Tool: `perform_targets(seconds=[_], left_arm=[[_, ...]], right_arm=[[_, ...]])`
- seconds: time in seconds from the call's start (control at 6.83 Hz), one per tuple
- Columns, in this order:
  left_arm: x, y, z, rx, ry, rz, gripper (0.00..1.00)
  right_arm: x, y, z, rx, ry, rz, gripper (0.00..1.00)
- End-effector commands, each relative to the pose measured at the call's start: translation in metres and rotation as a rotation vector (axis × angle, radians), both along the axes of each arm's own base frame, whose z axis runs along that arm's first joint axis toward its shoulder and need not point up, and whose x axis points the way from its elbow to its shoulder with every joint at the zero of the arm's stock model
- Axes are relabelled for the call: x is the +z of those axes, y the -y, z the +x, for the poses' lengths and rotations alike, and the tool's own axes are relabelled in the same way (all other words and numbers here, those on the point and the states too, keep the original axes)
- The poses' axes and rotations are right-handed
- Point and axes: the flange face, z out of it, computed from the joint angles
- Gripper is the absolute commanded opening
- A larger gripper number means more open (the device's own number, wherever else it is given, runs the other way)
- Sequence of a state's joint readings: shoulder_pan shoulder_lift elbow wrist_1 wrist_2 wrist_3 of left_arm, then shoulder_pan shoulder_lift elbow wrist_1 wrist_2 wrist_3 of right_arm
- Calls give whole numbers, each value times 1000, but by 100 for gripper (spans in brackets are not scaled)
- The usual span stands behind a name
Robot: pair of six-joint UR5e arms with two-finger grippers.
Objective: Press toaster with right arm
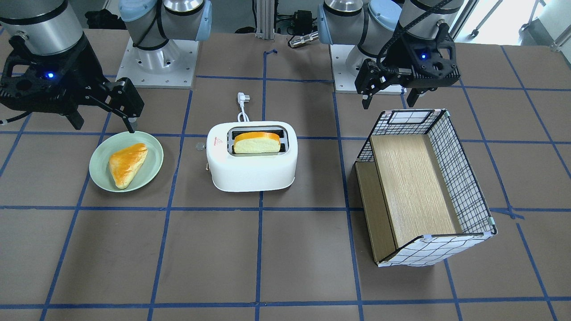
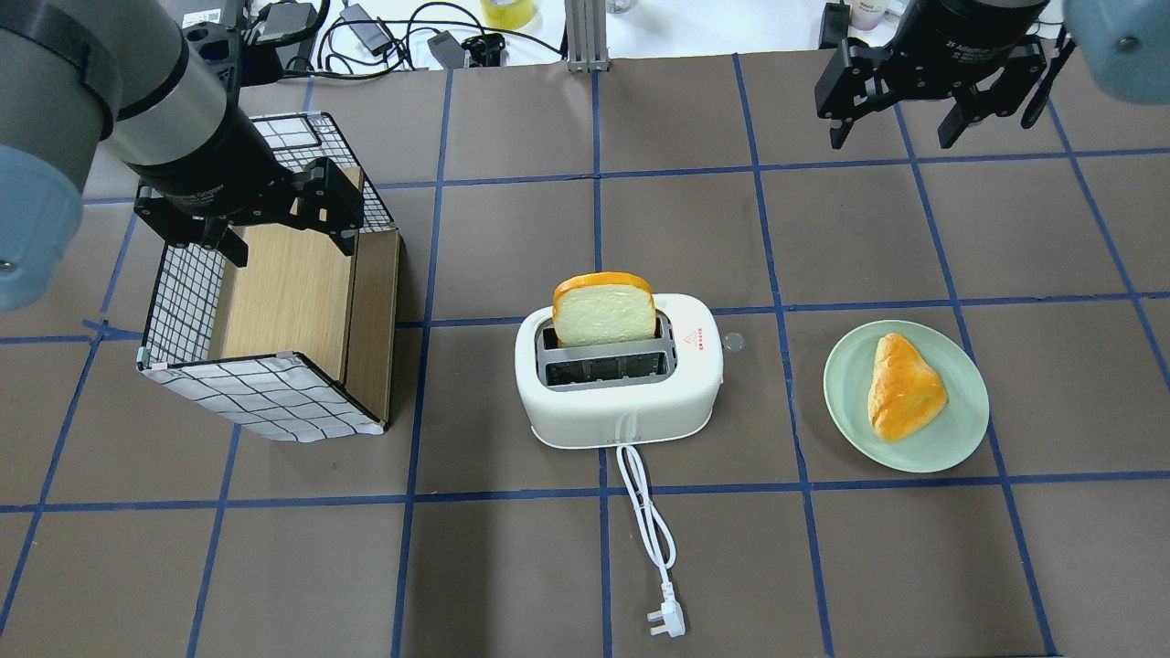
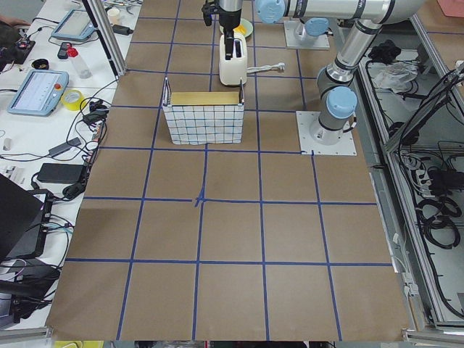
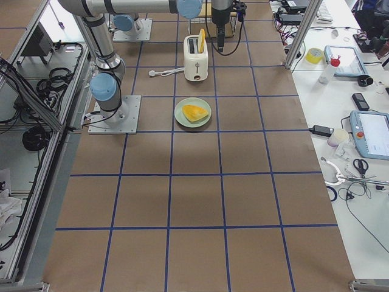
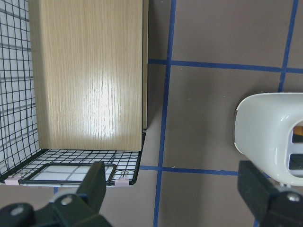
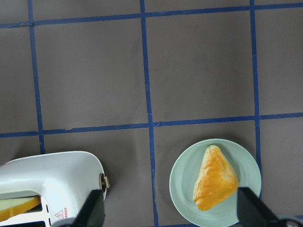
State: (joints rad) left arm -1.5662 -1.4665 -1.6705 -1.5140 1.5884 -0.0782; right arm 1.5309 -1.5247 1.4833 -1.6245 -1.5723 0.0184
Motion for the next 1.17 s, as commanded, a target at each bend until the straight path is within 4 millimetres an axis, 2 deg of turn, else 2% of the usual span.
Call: perform_targets(seconds=[0.0, 0.15, 0.29, 0.44, 0.59, 0.73, 0.88, 1.02], left_arm=[[0, 0, 0, 0, 1, 0, 100], [0, 0, 0, 0, 1, 0, 100], [0, 0, 0, 0, 1, 0, 100], [0, 0, 0, 0, 1, 0, 100], [0, 0, 0, 0, 1, 0, 100], [0, 0, 0, 0, -1, 0, 100], [0, 0, 0, 0, 1, 0, 100], [0, 0, 0, 0, -1, 0, 100]], right_arm=[[0, 0, 1, 2, 0, 1, 100], [1, -1, 1, 0, 0, -2, 100], [1, 0, 1, -7, 7, 0, 95], [-1, -2, 5, -6, 41, 11, 70], [-8, -5, 11, -13, 150, 67, 14], [-18, -11, 20, -15, 269, 154, 0], [-29, -11, 25, -19, 352, 176, 0], [-56, -13, 21, -5, 471, 212, 0]])
